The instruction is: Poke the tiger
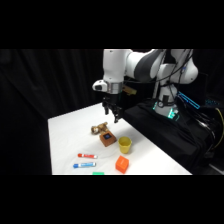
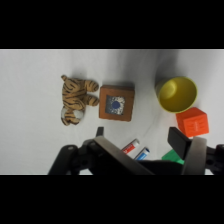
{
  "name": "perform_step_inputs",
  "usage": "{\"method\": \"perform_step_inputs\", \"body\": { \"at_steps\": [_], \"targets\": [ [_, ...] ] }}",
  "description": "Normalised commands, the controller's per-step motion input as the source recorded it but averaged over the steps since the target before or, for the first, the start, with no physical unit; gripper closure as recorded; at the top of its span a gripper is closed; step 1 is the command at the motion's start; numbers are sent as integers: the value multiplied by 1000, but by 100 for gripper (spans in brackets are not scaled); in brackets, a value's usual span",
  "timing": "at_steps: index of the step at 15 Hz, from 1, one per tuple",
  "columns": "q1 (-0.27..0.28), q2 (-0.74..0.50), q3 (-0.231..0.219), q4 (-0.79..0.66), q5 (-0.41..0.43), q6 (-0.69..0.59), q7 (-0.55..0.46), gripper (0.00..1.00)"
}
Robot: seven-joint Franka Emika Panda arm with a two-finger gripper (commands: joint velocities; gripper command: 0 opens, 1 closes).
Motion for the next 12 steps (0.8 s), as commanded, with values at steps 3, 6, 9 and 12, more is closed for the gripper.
{"method": "perform_step_inputs", "body": {
  "at_steps": [3, 6, 9, 12],
  "targets": [
    [-33, 15, -6, 36, 19, -20, -39, 0],
    [-114, 42, -86, 122, 37, -43, -123, 0],
    [-178, 61, -145, 179, 75, -42, -198, 0],
    [-160, 224, -125, 268, 100, 66, -193, 11]
  ]
}}
